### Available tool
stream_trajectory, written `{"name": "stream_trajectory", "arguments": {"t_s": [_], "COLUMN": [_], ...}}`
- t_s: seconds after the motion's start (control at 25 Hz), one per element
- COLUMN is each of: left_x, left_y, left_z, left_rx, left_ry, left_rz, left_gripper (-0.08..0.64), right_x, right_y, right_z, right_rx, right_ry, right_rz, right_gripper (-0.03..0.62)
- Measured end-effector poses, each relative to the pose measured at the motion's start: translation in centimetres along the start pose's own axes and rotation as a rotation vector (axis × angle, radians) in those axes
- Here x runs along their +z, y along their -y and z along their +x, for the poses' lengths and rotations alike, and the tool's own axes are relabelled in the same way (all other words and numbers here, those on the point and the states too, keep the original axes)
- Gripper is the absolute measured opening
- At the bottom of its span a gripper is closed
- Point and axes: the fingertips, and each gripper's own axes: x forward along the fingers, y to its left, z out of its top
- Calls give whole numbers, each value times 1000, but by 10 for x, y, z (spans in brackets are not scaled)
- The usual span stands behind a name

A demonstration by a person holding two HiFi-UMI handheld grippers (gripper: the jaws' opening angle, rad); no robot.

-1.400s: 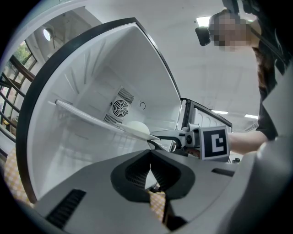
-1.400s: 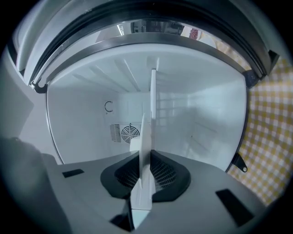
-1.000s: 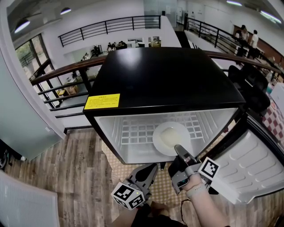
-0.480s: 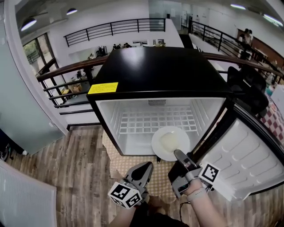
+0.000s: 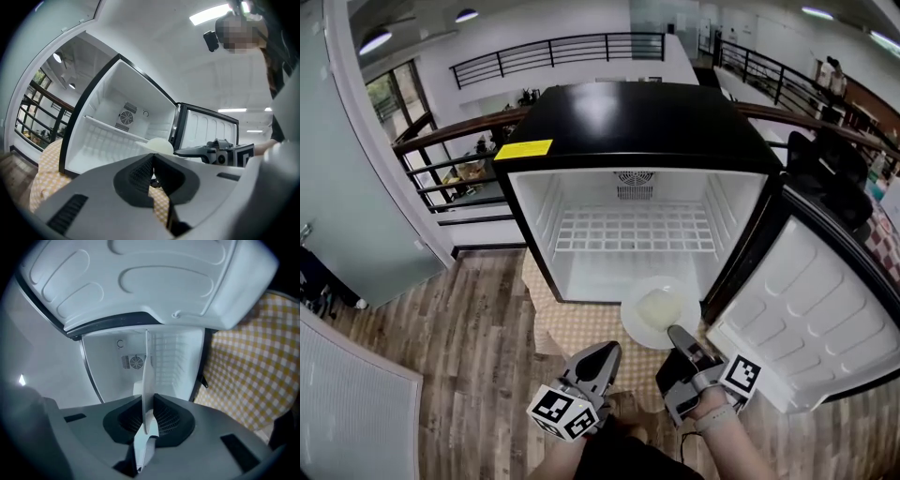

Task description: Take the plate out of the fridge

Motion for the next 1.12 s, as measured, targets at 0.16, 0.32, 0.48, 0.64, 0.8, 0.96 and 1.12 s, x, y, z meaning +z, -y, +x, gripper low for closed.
{"name": "stream_trajectory", "arguments": {"t_s": [0.16, 0.32, 0.48, 0.64, 0.8, 0.96, 1.12], "left_x": [-5, -5, -4, -6, -8, -12, -21], "left_y": [7, 12, 14, 19, 26, 29, 33], "left_z": [-7, -10, -15, -19, -29, -51, -77], "left_rx": [5, -2, -3, -11, -26, -10, 9], "left_ry": [-8, -10, -9, -19, -21, -15, -33], "left_rz": [0, 7, 14, 13, 13, 0, -15], "left_gripper": [9, 9, 9, 9, 9, 9, 9], "right_x": [-7, -11, -16, -23, -33, -49, -71], "right_y": [11, 18, 23, 27, 30, 39, 46], "right_z": [-16, -28, -36, -42, -53, -68, -84], "right_rx": [-18, -22, -24, -16, -3, -19, -32], "right_ry": [-5, -12, -20, -22, -22, -28, -40], "right_rz": [4, -8, -14, -12, -18, -26, -21], "right_gripper": [58, 58, 58, 58, 58, 58, 58]}}
